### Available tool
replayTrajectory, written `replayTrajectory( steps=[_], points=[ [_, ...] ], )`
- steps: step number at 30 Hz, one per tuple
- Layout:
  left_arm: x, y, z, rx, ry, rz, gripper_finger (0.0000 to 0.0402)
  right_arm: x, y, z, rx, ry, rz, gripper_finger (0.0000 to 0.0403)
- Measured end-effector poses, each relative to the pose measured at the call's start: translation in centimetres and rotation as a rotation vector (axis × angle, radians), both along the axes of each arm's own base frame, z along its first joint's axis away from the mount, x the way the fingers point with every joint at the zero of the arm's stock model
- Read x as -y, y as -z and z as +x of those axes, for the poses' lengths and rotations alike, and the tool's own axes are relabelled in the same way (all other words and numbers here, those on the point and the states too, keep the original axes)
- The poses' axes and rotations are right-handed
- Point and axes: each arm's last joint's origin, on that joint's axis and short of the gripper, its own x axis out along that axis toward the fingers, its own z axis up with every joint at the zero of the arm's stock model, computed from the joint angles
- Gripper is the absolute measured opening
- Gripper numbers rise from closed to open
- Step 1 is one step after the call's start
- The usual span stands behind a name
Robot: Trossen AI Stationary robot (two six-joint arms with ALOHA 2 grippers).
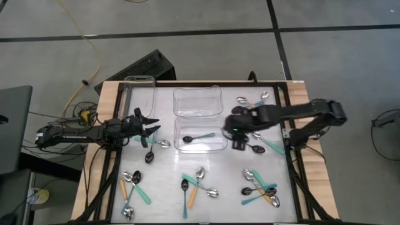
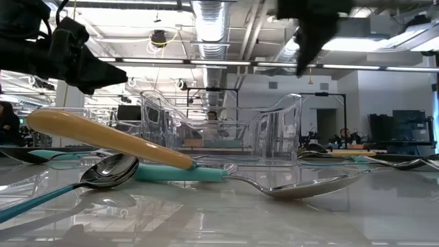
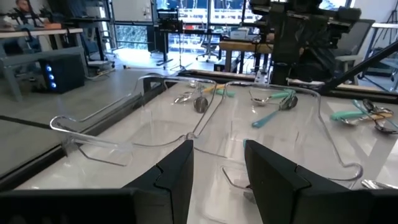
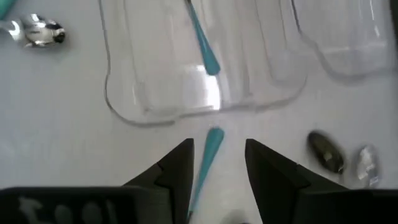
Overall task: Sort silverware by color (type)
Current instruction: Put the green spoon into the top right transparent bin
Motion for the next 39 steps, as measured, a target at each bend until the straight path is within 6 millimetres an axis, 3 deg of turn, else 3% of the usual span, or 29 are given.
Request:
replayTrajectory(
  steps=[4,9,17,22,30,39],
  points=[
    [0.0,0.0,0.0,0.001,-0.002,0.012,0.0130,-0.4,2.6,-3.8,0.101,0.129,0.030,0.0164],
    [0.0,-0.1,0.0,0.007,-0.004,0.018,0.0130,-0.1,6.3,-7.8,0.066,0.363,0.118,0.0164],
    [0.0,-0.2,0.0,0.027,-0.007,-0.016,0.0130,1.0,11.0,-11.0,-0.179,0.701,0.174,0.0164],
    [0.0,-0.3,0.0,0.040,-0.008,-0.006,0.0130,1.1,12.2,-11.5,-0.293,0.745,0.151,0.0164],
    [0.0,-0.4,0.0,0.046,-0.008,-0.015,0.0130,1.5,13.3,-10.9,-0.365,0.692,0.120,0.0164],
    [0.0,-0.3,0.0,0.050,-0.008,-0.043,0.0130,1.6,15.3,-9.4,-0.469,0.578,0.207,0.0161]
  ],
)
